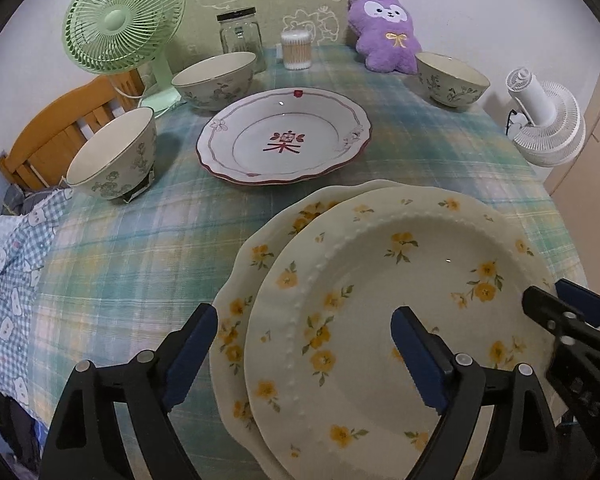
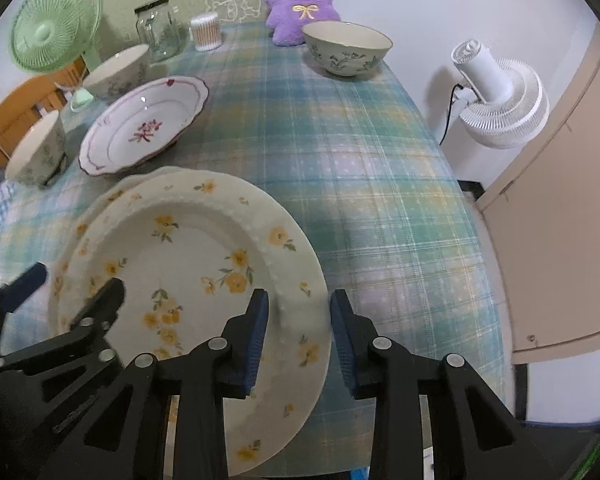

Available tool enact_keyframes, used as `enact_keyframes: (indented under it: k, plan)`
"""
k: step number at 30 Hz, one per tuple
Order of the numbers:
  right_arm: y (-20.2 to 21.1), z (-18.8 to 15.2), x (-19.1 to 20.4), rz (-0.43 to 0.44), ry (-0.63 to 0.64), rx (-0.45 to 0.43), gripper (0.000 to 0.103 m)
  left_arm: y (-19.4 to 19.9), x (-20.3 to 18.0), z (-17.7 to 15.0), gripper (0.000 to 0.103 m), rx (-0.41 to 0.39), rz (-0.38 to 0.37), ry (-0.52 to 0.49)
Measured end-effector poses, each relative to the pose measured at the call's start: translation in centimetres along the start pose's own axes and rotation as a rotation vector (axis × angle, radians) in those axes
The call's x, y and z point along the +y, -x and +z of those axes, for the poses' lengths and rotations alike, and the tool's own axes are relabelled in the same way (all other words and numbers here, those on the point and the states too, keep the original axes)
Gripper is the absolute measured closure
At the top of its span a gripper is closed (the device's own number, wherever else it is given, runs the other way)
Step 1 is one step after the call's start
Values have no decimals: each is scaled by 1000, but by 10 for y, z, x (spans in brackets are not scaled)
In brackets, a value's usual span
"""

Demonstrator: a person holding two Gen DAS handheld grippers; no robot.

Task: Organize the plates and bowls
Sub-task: 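Open both grippers and withdraw them from the stacked plates, then move both grippers to the red-rimmed white plate and grasp its rim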

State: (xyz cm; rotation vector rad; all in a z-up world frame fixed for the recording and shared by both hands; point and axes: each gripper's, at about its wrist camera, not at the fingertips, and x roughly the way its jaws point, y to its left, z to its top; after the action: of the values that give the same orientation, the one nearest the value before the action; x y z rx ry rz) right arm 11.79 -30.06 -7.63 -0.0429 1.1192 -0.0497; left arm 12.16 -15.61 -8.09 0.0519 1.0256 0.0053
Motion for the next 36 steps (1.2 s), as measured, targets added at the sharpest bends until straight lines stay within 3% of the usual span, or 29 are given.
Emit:
enact_keyframes:
  k: [16,19,21,31,36]
  plan:
    - [-14,5,15,7,-66,25,64,3,15,0,13,-8,-45,-10]
    - [-11,8,9,60,-126,30,50,9,18,2,13,-22,-59,-8]
    - [-3,10,9,62,-138,-3,39,14,20,6,12,-35,-66,-8]
    - [41,29,22,62,-128,-129,36,46,44,24,6,-107,-85,36]
    - [56,47,27,66,-108,-191,26,56,54,42,6,-127,-59,67]
